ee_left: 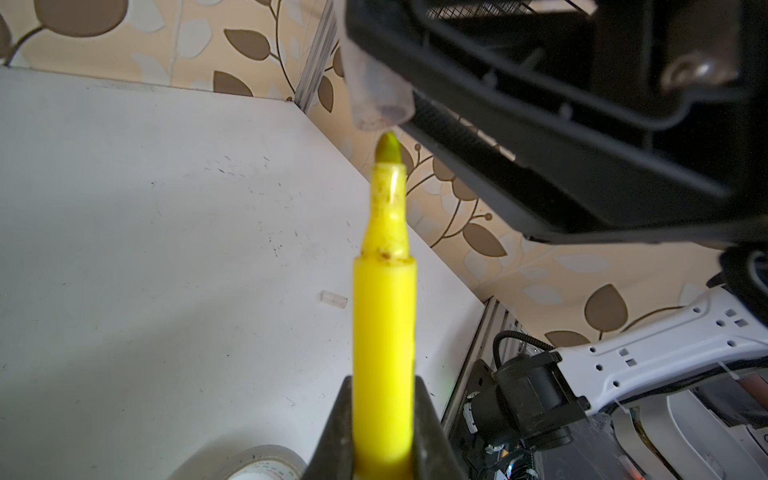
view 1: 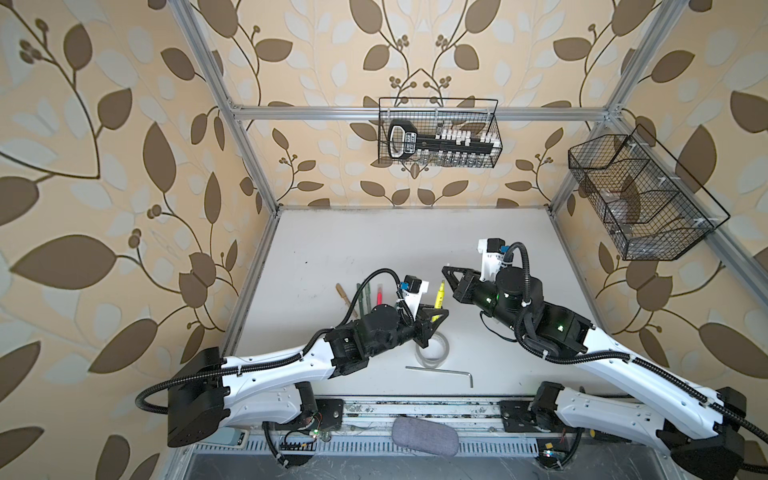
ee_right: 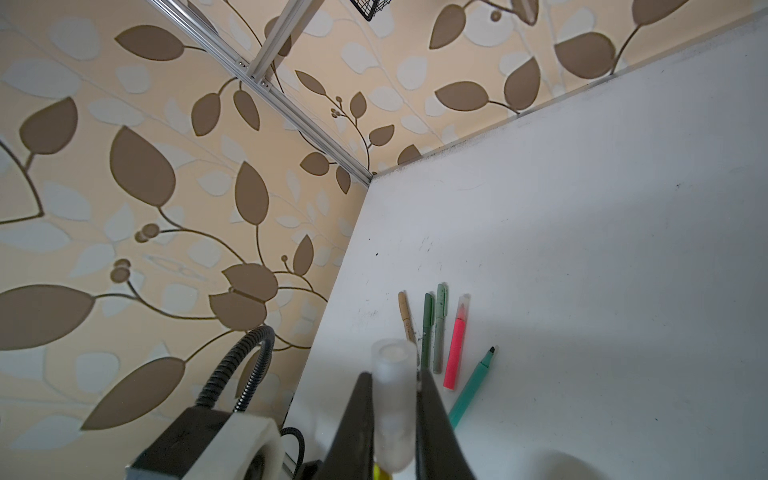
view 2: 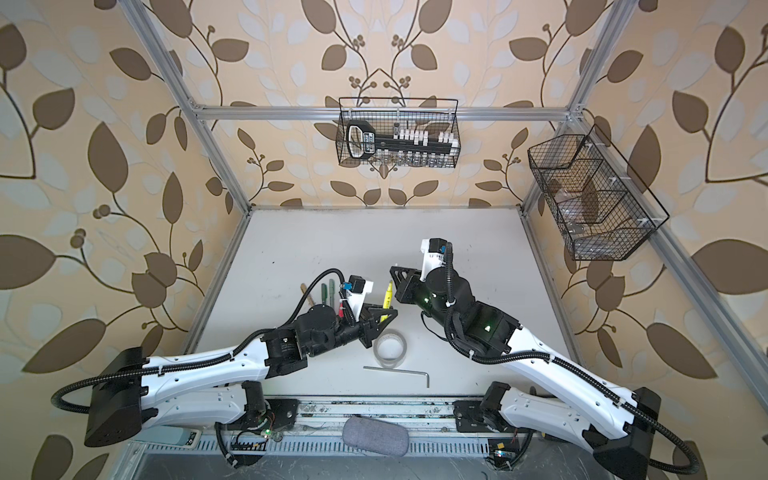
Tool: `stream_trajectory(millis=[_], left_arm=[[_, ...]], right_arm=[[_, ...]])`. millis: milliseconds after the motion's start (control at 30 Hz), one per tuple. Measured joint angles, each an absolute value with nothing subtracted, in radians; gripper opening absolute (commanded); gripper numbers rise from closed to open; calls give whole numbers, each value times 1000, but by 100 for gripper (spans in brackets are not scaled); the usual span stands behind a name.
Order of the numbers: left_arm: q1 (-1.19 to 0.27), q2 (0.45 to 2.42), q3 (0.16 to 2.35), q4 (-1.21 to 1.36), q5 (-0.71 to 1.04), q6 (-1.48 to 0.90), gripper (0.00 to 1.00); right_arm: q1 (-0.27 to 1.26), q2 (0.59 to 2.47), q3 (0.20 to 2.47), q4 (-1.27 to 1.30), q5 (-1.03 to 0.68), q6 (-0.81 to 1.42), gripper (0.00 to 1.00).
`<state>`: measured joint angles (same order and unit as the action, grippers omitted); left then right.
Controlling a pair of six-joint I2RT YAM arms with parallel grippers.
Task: Insert the pens into the pen caps
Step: 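Position the clear cap above the highlighter tip held by the left gripper, then lower the clear cap onto the yellow highlighter tip with the right gripper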
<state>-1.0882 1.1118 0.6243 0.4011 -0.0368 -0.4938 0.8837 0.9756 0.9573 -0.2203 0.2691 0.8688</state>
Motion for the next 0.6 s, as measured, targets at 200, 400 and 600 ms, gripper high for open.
stream_trajectory(millis=[200, 400, 600], left_arm=[[-1088, 1112, 624, 391, -38, -493, 0], [-1088, 1108, 624, 389, -39, -493, 0], [-1088, 1097, 615, 363, -39, -493, 0]], right_arm=[[909, 976, 957, -221, 270, 867, 14], [918, 974, 942, -221, 282, 867, 14], [928, 966, 912, -214, 285, 867, 14]])
